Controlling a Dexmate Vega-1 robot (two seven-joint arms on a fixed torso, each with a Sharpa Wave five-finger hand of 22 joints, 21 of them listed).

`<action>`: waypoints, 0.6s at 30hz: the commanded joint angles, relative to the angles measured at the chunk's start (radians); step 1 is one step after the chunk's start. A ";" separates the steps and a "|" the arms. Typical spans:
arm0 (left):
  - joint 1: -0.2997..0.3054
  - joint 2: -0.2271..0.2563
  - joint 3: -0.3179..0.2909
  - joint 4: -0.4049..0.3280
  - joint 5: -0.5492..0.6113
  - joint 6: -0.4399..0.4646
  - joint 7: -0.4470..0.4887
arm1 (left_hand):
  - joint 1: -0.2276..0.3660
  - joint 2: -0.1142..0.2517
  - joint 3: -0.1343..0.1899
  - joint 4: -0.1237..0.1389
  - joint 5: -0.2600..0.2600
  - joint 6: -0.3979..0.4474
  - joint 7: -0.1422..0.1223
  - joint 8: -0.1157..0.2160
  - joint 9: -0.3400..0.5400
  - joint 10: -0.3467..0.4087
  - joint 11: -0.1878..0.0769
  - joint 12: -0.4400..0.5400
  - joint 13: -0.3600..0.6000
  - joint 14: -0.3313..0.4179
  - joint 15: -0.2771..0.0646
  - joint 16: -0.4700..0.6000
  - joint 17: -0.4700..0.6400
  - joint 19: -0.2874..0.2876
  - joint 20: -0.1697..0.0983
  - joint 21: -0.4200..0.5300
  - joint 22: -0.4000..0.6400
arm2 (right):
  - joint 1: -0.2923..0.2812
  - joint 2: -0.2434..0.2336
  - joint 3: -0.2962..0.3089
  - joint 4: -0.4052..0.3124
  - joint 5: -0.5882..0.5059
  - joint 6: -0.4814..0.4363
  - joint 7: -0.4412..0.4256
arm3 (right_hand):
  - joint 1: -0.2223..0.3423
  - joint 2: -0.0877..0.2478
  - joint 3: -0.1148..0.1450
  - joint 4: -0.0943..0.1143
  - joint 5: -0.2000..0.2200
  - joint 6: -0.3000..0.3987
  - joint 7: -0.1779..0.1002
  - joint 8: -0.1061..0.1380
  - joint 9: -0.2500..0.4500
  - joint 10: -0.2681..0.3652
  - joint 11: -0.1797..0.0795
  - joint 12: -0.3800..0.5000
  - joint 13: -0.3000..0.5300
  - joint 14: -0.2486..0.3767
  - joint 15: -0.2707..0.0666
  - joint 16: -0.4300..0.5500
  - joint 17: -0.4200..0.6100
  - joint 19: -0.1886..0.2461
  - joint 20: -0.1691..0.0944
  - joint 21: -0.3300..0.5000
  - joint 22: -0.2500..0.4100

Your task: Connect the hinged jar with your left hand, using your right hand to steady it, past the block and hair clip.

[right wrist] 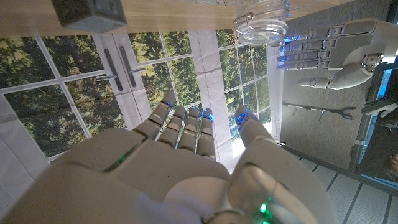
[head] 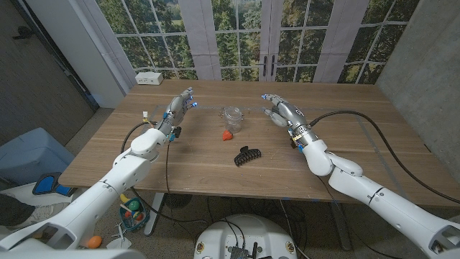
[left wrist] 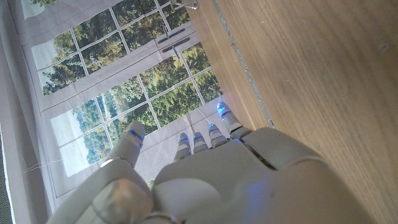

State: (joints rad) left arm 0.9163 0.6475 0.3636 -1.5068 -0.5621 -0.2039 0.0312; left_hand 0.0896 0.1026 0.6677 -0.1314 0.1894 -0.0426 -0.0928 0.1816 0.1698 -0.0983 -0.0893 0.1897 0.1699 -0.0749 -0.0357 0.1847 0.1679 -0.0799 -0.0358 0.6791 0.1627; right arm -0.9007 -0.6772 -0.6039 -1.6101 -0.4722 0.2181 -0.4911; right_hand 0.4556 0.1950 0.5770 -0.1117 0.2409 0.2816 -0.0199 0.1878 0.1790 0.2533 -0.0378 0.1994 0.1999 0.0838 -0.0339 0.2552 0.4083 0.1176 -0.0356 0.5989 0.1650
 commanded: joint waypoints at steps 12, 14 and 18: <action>0.000 -0.006 -0.005 0.014 -0.027 -0.009 -0.026 | 0.028 0.113 0.062 0.067 0.009 0.043 0.039 0.005 0.002 0.038 0.020 0.005 0.005 0.027 -0.058 0.011 0.010 0.036 0.023 -0.036 0.006 | 0.065 0.021 -0.061 0.050 -0.036 -0.002 0.039 | 0.016 -0.003 -0.001 -0.002 0.008 -0.013 -0.002 -0.005 0.004 -0.014 -0.003 -0.004 0.003 -0.007 -0.082 0.003 -0.001 0.000 -0.046 -0.008 0.004; 0.000 -0.007 -0.006 0.014 -0.029 -0.008 -0.025 | 0.055 0.114 0.093 0.072 0.006 0.048 0.045 0.004 0.002 0.042 0.023 0.005 0.005 0.037 -0.061 0.011 0.008 0.042 0.024 -0.041 0.006 | 0.067 0.021 -0.064 0.051 -0.038 -0.003 0.041 | 0.018 -0.002 0.000 -0.002 0.009 -0.014 -0.003 -0.005 0.004 -0.014 -0.004 -0.004 0.003 -0.008 -0.085 0.003 -0.001 0.000 -0.046 -0.009 0.004; 0.001 -0.005 -0.005 0.011 -0.019 -0.008 -0.014 | 0.084 0.113 0.121 0.072 0.005 0.053 0.043 0.003 0.002 0.049 0.019 0.006 0.005 0.043 -0.064 0.010 0.006 0.053 0.018 -0.045 0.006 | 0.076 0.019 -0.075 0.056 -0.047 0.001 0.052 | 0.020 0.001 0.001 -0.001 0.010 -0.017 -0.007 -0.005 0.004 -0.016 -0.007 -0.004 0.003 -0.009 -0.087 0.004 -0.001 -0.001 -0.048 -0.011 0.004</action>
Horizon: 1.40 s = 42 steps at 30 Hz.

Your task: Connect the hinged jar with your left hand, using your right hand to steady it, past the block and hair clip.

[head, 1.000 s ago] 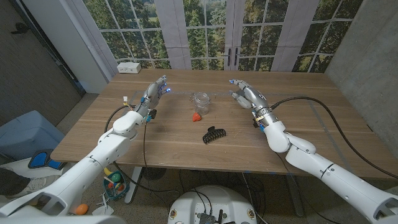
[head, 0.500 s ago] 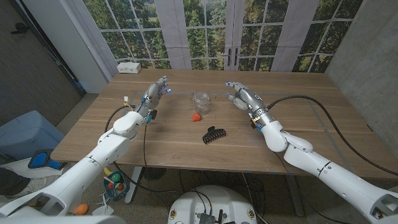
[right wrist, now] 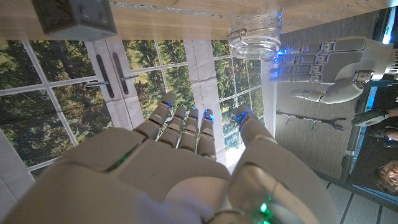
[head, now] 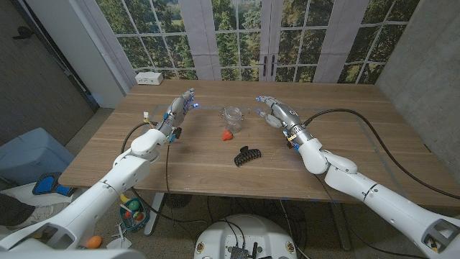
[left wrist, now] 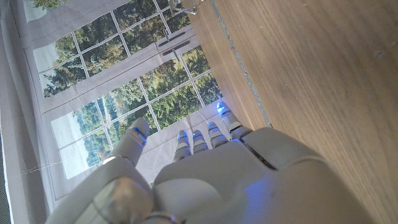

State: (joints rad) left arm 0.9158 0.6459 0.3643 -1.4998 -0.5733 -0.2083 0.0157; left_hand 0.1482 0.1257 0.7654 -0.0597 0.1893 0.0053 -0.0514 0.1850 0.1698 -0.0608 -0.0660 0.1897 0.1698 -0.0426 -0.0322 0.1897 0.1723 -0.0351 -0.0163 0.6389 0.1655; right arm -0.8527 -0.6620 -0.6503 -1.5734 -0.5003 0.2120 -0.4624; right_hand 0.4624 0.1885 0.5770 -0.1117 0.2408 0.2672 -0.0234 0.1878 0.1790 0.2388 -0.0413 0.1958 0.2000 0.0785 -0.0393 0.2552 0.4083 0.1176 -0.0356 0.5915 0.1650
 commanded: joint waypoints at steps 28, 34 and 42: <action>-0.001 0.016 0.010 0.009 0.137 -0.050 0.079 | 0.177 0.074 0.104 -0.071 0.031 0.052 -0.044 0.001 0.002 0.069 -0.051 0.009 0.004 0.059 -0.102 0.002 -0.004 0.048 -0.033 -0.039 0.002 | 0.087 0.015 -0.098 0.044 -0.088 -0.001 0.077 | 0.048 0.017 0.024 0.003 0.022 -0.052 -0.036 -0.012 0.005 -0.043 -0.041 -0.008 0.003 -0.033 -0.107 -0.001 -0.001 -0.009 -0.061 -0.025 0.005; -0.001 0.016 0.010 0.008 0.138 -0.047 0.081 | 0.197 0.074 0.106 -0.083 0.038 0.056 -0.044 0.000 0.002 0.079 -0.059 0.009 0.004 0.069 -0.102 0.003 -0.003 0.053 -0.032 -0.045 0.003 | 0.097 0.018 -0.107 0.038 -0.102 -0.017 0.091 | 0.059 0.019 0.031 0.005 0.025 -0.075 -0.046 -0.015 0.005 -0.060 -0.044 -0.010 0.003 -0.050 -0.110 -0.005 -0.001 -0.019 -0.068 -0.034 0.005; -0.004 0.014 0.012 0.012 0.137 -0.046 0.075 | 0.208 0.073 0.104 -0.088 0.041 0.058 -0.044 -0.001 0.002 0.079 -0.059 0.007 0.004 0.071 -0.103 0.002 -0.002 0.055 -0.034 -0.049 0.003 | 0.111 0.022 -0.121 0.042 -0.126 -0.018 0.089 | 0.067 0.018 0.035 0.007 0.028 -0.081 -0.047 -0.012 0.005 -0.066 -0.048 -0.009 0.003 -0.054 -0.109 -0.005 -0.001 -0.020 -0.067 -0.038 0.005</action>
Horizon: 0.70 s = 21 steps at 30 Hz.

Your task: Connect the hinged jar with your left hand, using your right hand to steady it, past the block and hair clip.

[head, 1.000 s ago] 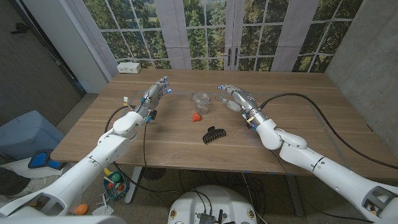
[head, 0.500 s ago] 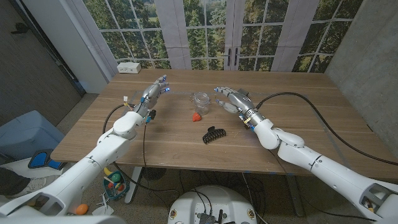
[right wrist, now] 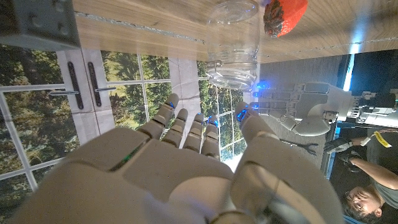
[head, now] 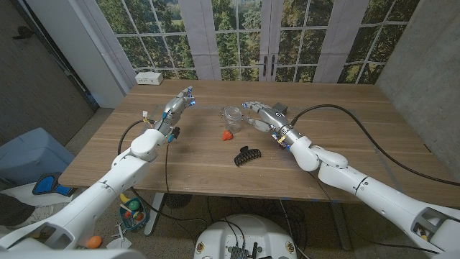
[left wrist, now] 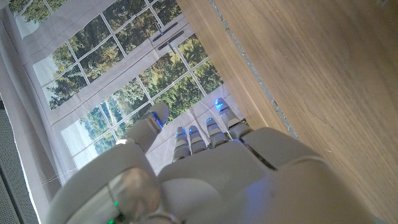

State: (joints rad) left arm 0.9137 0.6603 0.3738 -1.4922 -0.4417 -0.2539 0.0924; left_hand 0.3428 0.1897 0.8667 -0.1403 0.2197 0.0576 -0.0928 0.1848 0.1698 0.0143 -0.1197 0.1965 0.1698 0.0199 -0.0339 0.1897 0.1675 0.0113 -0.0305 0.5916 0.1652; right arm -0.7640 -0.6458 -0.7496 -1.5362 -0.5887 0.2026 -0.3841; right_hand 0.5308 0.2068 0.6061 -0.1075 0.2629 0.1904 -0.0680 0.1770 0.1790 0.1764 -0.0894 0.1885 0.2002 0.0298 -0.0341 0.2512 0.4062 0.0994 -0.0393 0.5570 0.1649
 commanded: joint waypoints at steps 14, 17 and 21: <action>0.008 0.004 -0.003 0.003 -0.006 0.002 -0.007 | 0.050 0.003 0.006 -0.029 0.028 0.016 -0.022 -0.001 0.002 0.008 -0.021 -0.002 0.004 0.013 -0.120 -0.002 0.001 0.019 -0.033 -0.013 0.003 | 0.056 0.022 -0.050 0.028 -0.061 0.001 0.023 | 0.010 -0.008 0.008 -0.002 0.009 -0.019 -0.005 -0.001 0.005 -0.016 -0.005 -0.002 0.002 -0.015 -0.109 -0.004 -0.002 -0.003 -0.059 -0.010 0.005; 0.013 0.004 -0.005 0.000 -0.008 0.002 -0.004 | 0.059 0.002 0.007 -0.033 0.032 0.016 -0.020 -0.002 0.002 0.009 -0.018 -0.003 0.004 0.013 -0.119 -0.003 0.001 0.020 -0.032 -0.016 0.002 | 0.065 0.027 -0.058 0.033 -0.071 -0.002 0.027 | 0.012 -0.010 0.008 -0.004 0.009 -0.023 -0.005 -0.001 0.005 -0.019 -0.004 -0.002 0.002 -0.016 -0.107 -0.004 -0.003 -0.003 -0.057 -0.011 0.005; 0.017 0.005 -0.005 -0.003 -0.010 0.006 -0.003 | 0.068 0.001 0.008 -0.036 0.036 0.017 -0.021 -0.002 0.002 0.010 -0.019 -0.003 0.004 0.014 -0.120 -0.004 0.001 0.022 -0.033 -0.019 0.002 | 0.074 0.032 -0.066 0.039 -0.079 -0.006 0.033 | 0.020 -0.016 0.008 -0.012 0.012 -0.035 -0.006 -0.002 0.005 -0.029 -0.005 -0.003 0.002 -0.021 -0.106 -0.007 -0.006 -0.005 -0.056 -0.015 0.005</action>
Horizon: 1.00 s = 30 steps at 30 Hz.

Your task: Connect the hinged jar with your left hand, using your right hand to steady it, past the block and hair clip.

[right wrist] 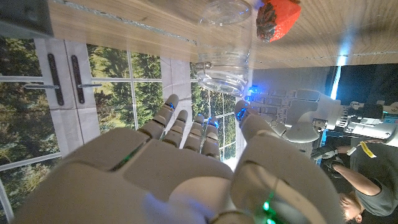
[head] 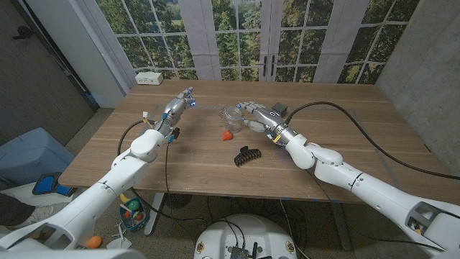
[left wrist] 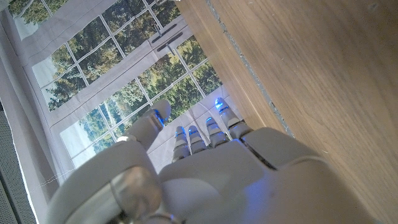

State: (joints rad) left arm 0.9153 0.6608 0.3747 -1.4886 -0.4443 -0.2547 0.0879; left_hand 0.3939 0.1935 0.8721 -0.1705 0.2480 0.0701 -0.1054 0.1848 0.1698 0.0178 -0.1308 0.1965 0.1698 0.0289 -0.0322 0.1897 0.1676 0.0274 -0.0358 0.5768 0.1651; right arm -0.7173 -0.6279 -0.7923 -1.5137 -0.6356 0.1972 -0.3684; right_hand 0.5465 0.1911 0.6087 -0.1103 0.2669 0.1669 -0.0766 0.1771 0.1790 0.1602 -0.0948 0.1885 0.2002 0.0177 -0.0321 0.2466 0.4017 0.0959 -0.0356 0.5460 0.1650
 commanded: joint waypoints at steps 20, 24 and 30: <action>0.015 0.001 -0.007 0.000 -0.010 0.007 0.005 | 0.062 -0.010 -0.002 -0.013 0.026 0.007 -0.012 -0.004 0.001 0.007 -0.011 -0.006 0.004 0.006 -0.127 -0.007 0.000 0.015 -0.033 -0.022 0.003 | 0.074 0.034 -0.060 0.057 -0.061 0.015 0.028 | 0.051 -0.016 0.009 -0.050 0.035 -0.034 0.011 0.004 0.004 -0.027 0.005 0.001 0.000 -0.019 -0.099 -0.014 -0.026 0.001 -0.045 -0.023 0.004; 0.012 0.001 -0.008 0.004 -0.012 0.007 0.003 | 0.067 -0.010 -0.004 -0.013 0.028 0.006 -0.011 -0.005 0.001 0.007 -0.011 -0.006 0.004 0.007 -0.126 -0.007 0.000 0.015 -0.033 -0.025 0.003 | 0.089 0.040 -0.071 0.076 -0.067 0.025 0.029 | 0.057 -0.014 0.009 -0.051 0.039 -0.030 0.008 0.007 0.004 -0.023 0.000 0.004 0.000 -0.020 -0.099 -0.014 -0.029 0.002 -0.044 -0.026 0.004; 0.006 -0.002 -0.007 0.013 -0.014 0.007 0.000 | 0.075 -0.012 -0.007 -0.013 0.030 0.005 -0.011 -0.006 0.001 0.006 -0.011 -0.007 0.003 0.006 -0.125 -0.007 0.000 0.016 -0.031 -0.029 0.003 | 0.101 0.045 -0.084 0.094 -0.095 0.018 0.009 | 0.055 -0.021 -0.004 -0.048 0.042 -0.009 0.003 0.016 0.004 -0.013 -0.005 0.009 0.000 -0.026 -0.097 -0.016 -0.035 0.000 -0.044 -0.034 0.005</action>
State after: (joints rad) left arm 0.9309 0.6633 0.3672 -1.4904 -0.4544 -0.2459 0.0939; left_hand 0.4531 0.1844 0.8693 -0.1814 0.2720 0.0753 -0.1106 0.1810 0.1675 0.0212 -0.1339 0.1924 0.1698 0.0288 -0.0322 0.1848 0.1678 0.0366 -0.0341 0.5500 0.1650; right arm -0.6424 -0.5946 -0.8531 -1.4518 -0.6956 0.2156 -0.3439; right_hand 0.5938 0.1778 0.6127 -0.1588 0.3035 0.1444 -0.0719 0.1817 0.1789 0.1392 -0.0951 0.1925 0.2002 -0.0007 -0.0317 0.2317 0.3661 0.0960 -0.0356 0.5138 0.1649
